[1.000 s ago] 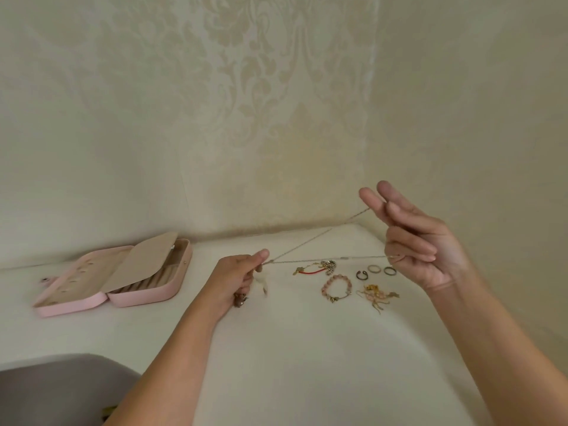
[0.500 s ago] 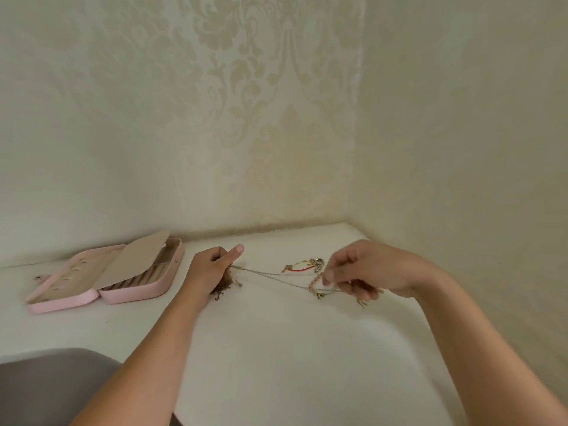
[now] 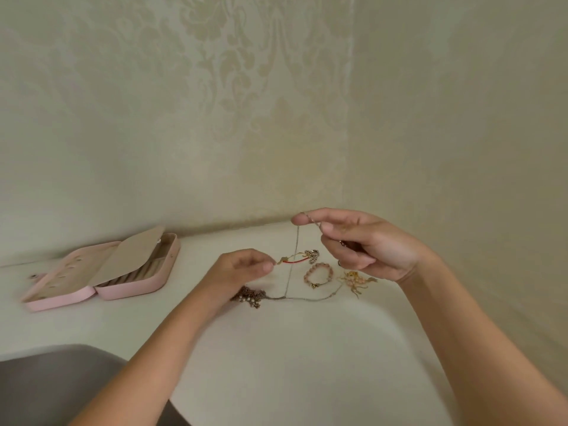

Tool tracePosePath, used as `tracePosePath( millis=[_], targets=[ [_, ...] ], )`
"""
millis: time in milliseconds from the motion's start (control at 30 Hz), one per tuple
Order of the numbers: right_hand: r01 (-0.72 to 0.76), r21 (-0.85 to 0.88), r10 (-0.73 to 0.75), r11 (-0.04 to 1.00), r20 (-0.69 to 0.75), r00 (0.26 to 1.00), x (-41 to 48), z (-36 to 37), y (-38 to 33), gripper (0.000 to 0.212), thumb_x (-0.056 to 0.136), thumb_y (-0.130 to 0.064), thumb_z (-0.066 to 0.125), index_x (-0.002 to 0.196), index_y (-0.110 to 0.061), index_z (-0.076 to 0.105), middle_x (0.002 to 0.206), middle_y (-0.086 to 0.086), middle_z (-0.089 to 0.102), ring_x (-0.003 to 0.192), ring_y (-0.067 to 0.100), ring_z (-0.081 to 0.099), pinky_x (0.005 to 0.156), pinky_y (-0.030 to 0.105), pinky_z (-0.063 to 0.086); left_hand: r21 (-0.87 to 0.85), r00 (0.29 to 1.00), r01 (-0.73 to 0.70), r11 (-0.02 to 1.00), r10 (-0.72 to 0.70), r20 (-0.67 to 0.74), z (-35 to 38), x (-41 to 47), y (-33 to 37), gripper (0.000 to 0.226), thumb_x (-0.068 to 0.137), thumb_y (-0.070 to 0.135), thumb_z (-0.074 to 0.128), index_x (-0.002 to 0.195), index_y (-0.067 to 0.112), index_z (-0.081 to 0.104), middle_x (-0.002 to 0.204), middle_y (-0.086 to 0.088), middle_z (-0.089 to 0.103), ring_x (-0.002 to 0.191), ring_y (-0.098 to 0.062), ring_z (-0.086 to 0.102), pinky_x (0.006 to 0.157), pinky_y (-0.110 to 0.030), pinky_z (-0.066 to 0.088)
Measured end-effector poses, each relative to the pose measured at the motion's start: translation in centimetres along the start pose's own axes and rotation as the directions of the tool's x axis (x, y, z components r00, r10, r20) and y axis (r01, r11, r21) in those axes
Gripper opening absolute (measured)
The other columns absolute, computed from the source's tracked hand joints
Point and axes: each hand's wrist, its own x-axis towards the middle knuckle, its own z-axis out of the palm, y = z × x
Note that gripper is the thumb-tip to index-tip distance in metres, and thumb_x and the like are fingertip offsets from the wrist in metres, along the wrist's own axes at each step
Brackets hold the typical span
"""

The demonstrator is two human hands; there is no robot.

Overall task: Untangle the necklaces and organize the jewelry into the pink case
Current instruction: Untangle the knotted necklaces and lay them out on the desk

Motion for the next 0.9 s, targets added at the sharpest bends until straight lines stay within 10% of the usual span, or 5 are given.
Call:
tracePosePath(
  millis=[133, 267, 467, 633, 900],
  targets=[
    [-0.009, -0.029, 0.009, 1.000, 0.002, 1.000, 0.0, 0.1, 0.0, 0.036, 0.094, -0.018, 0.046, 0.127, -0.020, 0.059, 0.046, -0.009, 0.035, 0.036, 0.002, 0.022, 0.038, 0.018, 0.017, -0.062, 0.967, 0.010, 0.998, 0.006, 0.254, 2.4, -1.4, 1.5, 0.052, 0.058, 0.066, 0.077, 0.083, 0.020, 0.075, 0.097, 0.003, 0.074, 0.103, -0.012, 0.066, 0.093, -0.023, 0.049],
    [-0.003, 0.031, 0.005, 1.000, -0.067, 0.998, 0.0, -1.4, 0.3, 0.031, 0.079, -0.034, 0.073, 0.105, -0.018, 0.074, 0.043, -0.010, 0.031, 0.035, 0.000, 0.022, 0.039, 0.019, 0.013, -0.566, 0.972, 0.120, 0.815, 0.020, 0.235, 1.6, -1.4, 2.7, 0.049, 0.050, 0.043, 0.092, 0.048, 0.019, 0.049, 0.048, 0.004, 0.037, 0.045, -0.011, 0.043, 0.053, -0.026, 0.052],
    [-0.001, 0.099, 0.004, 0.995, -0.032, 0.999, 0.2, -3.0, 1.6, 0.034, 0.063, -0.047, 0.085, 0.068, -0.017, 0.070, 0.050, -0.007, 0.040, 0.050, 0.009, 0.038, 0.055, 0.019, 0.038, -0.847, 0.976, 0.216, 0.486, -0.114, 0.183, -1.5, -0.6, 2.1, 0.050, 0.042, 0.023, 0.096, 0.049, 0.017, 0.047, 0.052, 0.010, 0.018, 0.042, -0.004, 0.013, 0.027, -0.015, 0.024],
    [0.047, 0.370, 0.008, 0.928, -0.146, 0.989, 0.8, -2.4, 2.1, 0.013, 0.079, -0.023, 0.071, 0.085, -0.011, 0.070, 0.054, -0.005, 0.040, 0.047, 0.007, 0.040, 0.051, 0.020, 0.048, -0.840, 0.971, 0.238, 0.488, -0.096, 0.219, -1.6, -0.7, 1.4, 0.045, 0.044, 0.018, 0.096, 0.054, 0.015, 0.052, 0.049, 0.009, 0.028, 0.039, -0.003, 0.022, 0.029, -0.015, 0.029],
    [-0.190, 0.151, 0.240, 0.970, -0.464, 0.853, 7.1, -1.5, 2.3, 0.018, 0.098, -0.013, 0.049, 0.097, -0.007, 0.066, 0.058, -0.003, 0.045, 0.041, 0.005, 0.029, 0.039, 0.015, 0.032, -0.633, 0.963, 0.130, 0.763, -0.249, -0.102, -2.8, 0.8, 0.1, 0.009, 0.092, 0.009, 0.054, 0.086, 0.007, 0.060, 0.063, -0.001, 0.051, 0.055, -0.013, 0.054, 0.056, -0.024, 0.054]
  ],
)
